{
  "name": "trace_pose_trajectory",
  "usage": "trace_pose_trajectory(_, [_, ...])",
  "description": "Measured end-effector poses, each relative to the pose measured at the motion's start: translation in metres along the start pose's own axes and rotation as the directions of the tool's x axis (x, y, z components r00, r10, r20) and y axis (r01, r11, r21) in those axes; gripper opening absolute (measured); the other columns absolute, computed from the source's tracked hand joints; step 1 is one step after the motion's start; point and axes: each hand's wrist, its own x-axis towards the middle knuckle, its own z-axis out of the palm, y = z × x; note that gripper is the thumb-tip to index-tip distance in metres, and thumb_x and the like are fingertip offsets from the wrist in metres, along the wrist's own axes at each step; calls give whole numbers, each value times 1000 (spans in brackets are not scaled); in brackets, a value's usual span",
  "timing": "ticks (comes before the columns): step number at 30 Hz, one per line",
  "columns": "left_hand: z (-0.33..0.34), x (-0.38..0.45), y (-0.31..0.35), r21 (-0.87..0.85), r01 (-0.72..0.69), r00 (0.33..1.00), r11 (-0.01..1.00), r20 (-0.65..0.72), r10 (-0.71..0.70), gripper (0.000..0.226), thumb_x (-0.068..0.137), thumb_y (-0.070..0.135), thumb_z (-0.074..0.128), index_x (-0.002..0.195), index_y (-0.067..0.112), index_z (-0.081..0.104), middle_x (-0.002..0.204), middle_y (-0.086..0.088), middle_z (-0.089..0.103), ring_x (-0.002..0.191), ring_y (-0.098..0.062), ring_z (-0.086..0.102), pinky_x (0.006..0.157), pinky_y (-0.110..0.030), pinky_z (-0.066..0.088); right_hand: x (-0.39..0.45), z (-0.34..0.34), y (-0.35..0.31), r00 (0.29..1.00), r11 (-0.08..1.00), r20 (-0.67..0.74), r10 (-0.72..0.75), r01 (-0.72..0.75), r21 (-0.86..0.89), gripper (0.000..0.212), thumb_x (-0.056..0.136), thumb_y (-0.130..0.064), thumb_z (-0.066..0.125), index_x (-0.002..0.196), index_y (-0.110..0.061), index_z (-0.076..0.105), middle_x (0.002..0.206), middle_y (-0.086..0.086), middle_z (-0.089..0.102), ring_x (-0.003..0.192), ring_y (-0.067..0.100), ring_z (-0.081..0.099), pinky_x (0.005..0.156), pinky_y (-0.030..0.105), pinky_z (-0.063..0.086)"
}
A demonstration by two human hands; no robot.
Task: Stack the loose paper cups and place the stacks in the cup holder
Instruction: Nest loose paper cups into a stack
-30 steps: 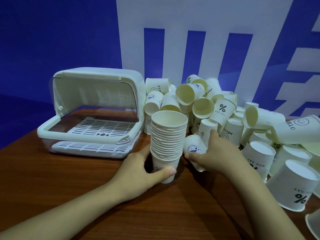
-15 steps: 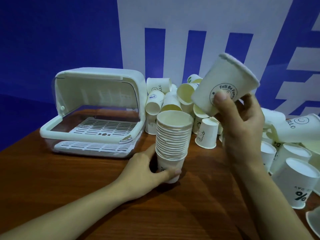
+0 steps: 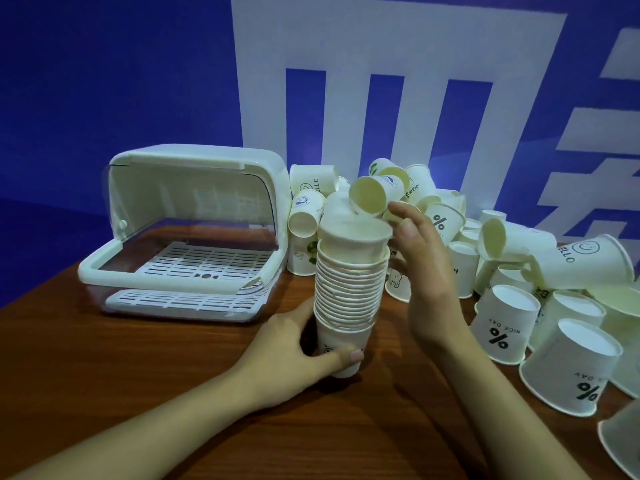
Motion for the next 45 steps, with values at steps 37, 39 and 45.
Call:
trace_pose_trajectory(37, [-21,-28,27,33,138,968,990,-218,-127,62,76,55,87,131,39,61,118,28,70,111,14,61,87,-8,49,-12,7,32,993,990,-116,33,-49,-133,37,94,-43,62,124,-22,63,116,-8,69,111,11,63,99,43,52])
trace_pose_trajectory(39, [-14,-17,26,54,139,970,989,-206,-126,66,76,64,82,133,39,61,120,27,70,112,12,62,92,-17,53,-7,-11,51,986,860,-157,-61,-28,-510,39,96,-30,64,133,-19,59,123,-5,63,120,18,55,103,44,46])
trace_pose_trajectory(45, [6,-7,15,-27,126,966,992,-226,-129,71,74,73,75,136,42,59,124,28,70,115,6,64,100,-33,56,3,-38,90,975,443,-75,208,-162,-882,72,96,-36,57,159,-28,24,170,-4,14,153,30,13,115,58,27])
